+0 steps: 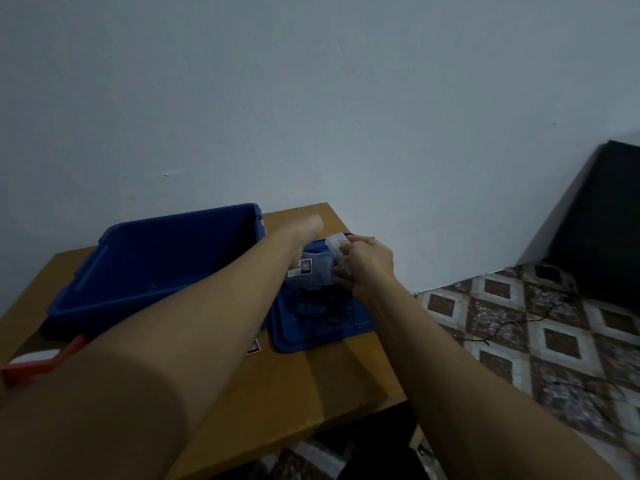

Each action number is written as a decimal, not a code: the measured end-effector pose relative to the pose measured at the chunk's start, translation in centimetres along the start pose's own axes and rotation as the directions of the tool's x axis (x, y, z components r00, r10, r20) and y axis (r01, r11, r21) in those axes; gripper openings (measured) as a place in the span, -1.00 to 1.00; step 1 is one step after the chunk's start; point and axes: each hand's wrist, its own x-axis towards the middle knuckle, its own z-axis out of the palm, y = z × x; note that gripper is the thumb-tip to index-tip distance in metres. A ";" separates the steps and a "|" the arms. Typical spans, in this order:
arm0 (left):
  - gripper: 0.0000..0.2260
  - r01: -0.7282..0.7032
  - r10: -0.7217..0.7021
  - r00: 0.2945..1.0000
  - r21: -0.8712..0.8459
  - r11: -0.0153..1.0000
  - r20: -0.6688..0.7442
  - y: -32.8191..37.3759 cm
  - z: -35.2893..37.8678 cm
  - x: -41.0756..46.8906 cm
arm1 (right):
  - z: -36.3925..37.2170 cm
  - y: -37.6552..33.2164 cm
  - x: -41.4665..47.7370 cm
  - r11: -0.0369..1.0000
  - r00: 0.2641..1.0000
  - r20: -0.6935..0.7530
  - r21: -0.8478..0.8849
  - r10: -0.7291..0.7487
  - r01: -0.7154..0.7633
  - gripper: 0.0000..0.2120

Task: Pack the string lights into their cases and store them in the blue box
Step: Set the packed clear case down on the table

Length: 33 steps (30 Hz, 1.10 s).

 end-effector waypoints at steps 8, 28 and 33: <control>-0.70 -0.110 0.110 0.994 0.002 0.994 0.006 0.5 0.2 -0.4 | -0.2 0.1 0.4 0.997 0.998 0.018 -0.039 -0.059 0.060 -0.83; -0.83 -0.460 0.454 0.850 0.045 0.887 -0.267 -15.1 -7.2 -15.9 | -3.3 4.5 -14.0 0.939 0.904 0.321 -0.103 -0.281 0.328 -0.86; -0.75 -0.445 0.425 0.847 0.011 0.895 -0.319 -20.8 -7.3 -15.7 | -3.5 9.2 -15.5 0.890 0.868 0.399 -0.215 -0.295 0.402 -0.86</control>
